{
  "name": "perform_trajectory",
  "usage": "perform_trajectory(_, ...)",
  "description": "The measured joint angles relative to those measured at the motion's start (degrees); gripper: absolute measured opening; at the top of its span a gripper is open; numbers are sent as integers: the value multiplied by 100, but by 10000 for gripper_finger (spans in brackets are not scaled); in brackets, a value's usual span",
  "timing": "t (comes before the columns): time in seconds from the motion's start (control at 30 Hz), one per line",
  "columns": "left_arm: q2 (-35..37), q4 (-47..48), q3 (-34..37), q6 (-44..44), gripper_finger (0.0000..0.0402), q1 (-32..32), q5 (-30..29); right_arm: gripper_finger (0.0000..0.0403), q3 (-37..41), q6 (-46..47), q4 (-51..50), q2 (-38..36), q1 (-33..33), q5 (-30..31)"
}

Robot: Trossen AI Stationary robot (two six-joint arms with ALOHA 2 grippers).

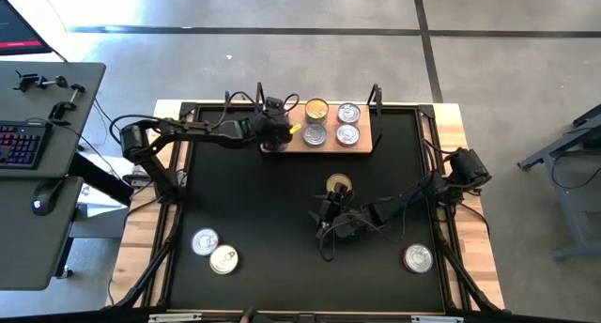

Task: Stack canned seafood by type on shelf
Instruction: Stack the right blue canned tuna on the upper left canned tuna, then stack the green canned tuna on the bottom green canned tuna

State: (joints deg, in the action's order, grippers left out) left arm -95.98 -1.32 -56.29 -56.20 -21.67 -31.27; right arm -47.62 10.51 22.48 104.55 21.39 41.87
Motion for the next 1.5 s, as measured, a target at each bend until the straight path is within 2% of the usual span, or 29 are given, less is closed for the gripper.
perform_trajectory(0.53, 26, -43, -2, 216, 292, -83, 223, 227, 0, 14, 2, 0, 0, 0)
perform_trajectory(0.77, 60, -576, -2, 254, 292, 155, 231, 227, 0, -5, 139, 2, -2, 38)
perform_trajectory(0.97, 473, -959, -7, 873, 292, 483, 712, 227, 0, -395, 120, -106, -1, -29)
perform_trajectory(1.1, 969, -664, -7, 1956, 292, 874, 1154, 227, 0, -394, -337, -633, 69, -47)
perform_trajectory(1.2, 1345, -313, 46, 2869, 292, 1267, 2245, 227, 0, -270, -1146, -1167, 220, -356)
perform_trajectory(1.27, 1535, -335, 208, 3243, 292, 1618, 2715, 227, 0, -34, -1757, -1545, 349, -562)
perform_trajectory(1.37, 1750, -341, 480, 3409, 292, 2281, 2606, 227, 0, 481, -2642, -2105, 592, -652)
perform_trajectory(1.5, 1963, -398, 732, 3740, 292, 3236, 1776, 227, 0, 1179, -3549, -2752, 883, -758)
